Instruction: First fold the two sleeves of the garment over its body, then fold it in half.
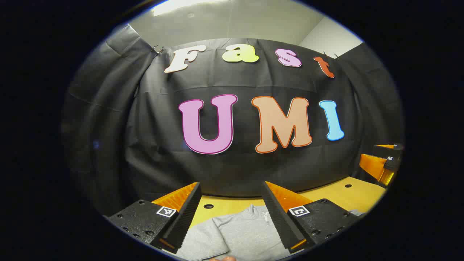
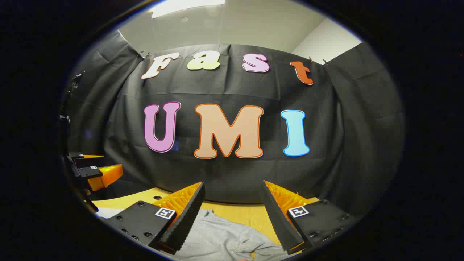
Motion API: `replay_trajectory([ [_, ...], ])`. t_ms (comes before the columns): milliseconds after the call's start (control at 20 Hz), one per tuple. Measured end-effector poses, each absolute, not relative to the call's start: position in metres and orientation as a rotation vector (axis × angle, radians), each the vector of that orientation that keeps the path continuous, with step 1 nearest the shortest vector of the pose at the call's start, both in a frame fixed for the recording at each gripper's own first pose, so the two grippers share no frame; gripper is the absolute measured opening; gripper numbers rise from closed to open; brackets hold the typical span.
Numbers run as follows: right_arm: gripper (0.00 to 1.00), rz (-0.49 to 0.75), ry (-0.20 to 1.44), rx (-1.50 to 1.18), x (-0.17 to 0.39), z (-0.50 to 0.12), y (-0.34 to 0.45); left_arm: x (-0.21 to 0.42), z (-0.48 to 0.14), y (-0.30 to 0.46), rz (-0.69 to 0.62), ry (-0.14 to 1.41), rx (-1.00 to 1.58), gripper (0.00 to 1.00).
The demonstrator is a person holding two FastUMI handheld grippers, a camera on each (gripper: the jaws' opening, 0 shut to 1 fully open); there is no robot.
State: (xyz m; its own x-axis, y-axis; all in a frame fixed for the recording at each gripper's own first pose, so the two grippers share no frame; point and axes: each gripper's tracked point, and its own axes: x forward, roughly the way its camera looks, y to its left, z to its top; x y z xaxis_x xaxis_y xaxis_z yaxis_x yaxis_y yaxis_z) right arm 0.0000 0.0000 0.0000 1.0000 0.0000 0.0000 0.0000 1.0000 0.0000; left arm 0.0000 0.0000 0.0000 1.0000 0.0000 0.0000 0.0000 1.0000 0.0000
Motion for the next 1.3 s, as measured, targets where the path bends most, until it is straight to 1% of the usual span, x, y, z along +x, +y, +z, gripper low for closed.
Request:
replay_trajectory([
  [350,0.97,0.004,-0.016,-0.018,-0.003,0.004,0.0,-0.004,-0.003,0.005,0.008,0.006,-0.016,0.96],
  [500,0.97,-0.027,-0.011,-0.018,-0.002,0.003,-0.011,-0.004,-0.005,0.006,0.007,0.013,-0.019,0.98],
  [550,0.97,-0.034,-0.007,-0.016,-0.002,0.003,-0.014,-0.003,-0.006,0.006,0.004,0.014,-0.024,0.96],
  [600,0.97,-0.043,-0.005,-0.014,-0.001,0.003,-0.017,-0.003,-0.007,0.007,0.005,0.02,-0.023,0.97],
  [800,0.97,-0.073,-0.005,-0.026,0.0,0.002,-0.028,-0.005,-0.009,0.009,0.007,0.03,-0.023,0.96],
  [1300,0.97,-0.086,-0.006,-0.019,0.007,0.004,-0.04,0.001,-0.011,0.009,0.006,0.036,-0.007,0.96],
])
